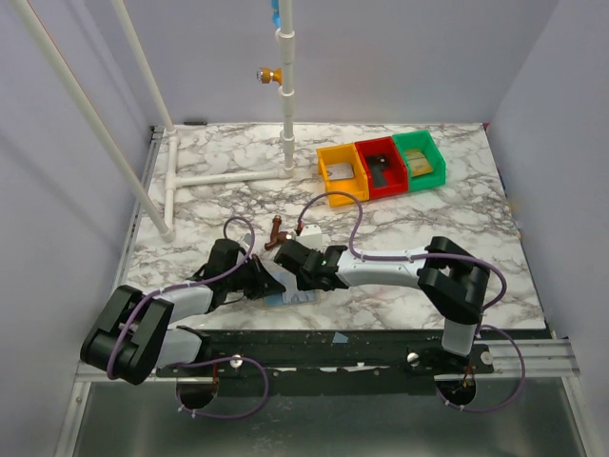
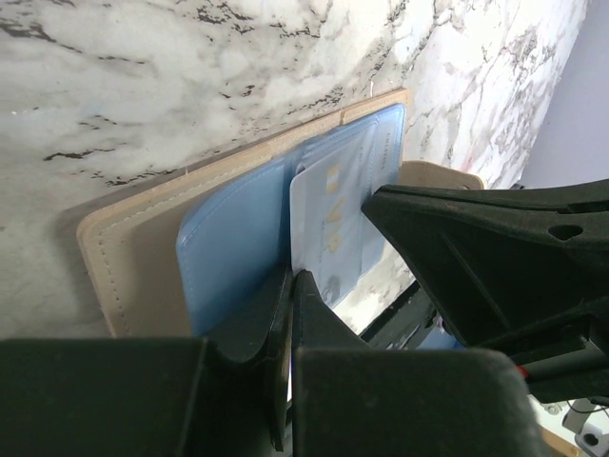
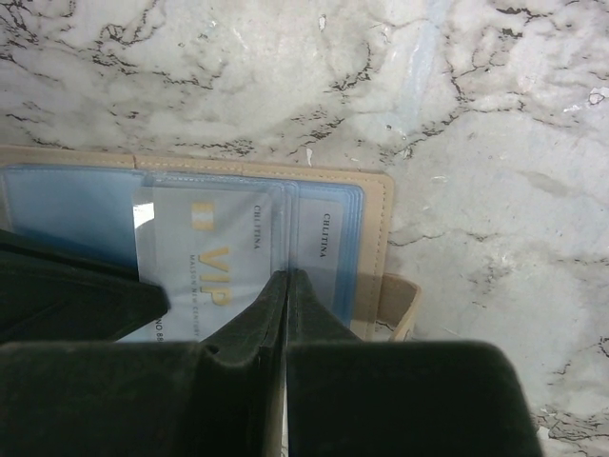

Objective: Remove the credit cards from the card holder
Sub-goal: Remove the credit card from the card holder.

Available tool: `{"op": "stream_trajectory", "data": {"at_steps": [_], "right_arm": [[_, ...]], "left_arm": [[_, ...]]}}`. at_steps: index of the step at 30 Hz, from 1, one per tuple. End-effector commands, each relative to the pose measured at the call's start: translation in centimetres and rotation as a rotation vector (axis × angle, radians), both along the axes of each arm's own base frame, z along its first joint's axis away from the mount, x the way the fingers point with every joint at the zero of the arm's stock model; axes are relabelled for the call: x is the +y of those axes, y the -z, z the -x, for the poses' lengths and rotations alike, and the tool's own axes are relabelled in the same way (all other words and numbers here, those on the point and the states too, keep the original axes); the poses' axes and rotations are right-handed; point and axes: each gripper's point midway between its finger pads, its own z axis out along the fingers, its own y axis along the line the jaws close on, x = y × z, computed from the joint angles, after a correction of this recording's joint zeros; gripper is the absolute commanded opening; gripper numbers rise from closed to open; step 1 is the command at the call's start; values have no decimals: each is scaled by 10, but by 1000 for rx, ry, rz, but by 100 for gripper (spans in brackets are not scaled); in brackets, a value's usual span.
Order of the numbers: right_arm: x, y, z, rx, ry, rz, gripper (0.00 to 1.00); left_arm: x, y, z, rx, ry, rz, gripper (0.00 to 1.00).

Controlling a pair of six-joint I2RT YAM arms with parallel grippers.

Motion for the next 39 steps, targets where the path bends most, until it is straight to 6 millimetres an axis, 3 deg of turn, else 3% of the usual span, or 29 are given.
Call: {"op": "stream_trajectory", "data": {"at_steps": [1, 39], "right_arm": [[-66, 51, 21, 98, 2, 284, 3], [-90, 51, 16, 78, 19, 355, 2]], "left_arm": [[22, 23, 9, 49, -33, -106, 0], [32, 31, 11, 98, -85, -155, 0]]}}
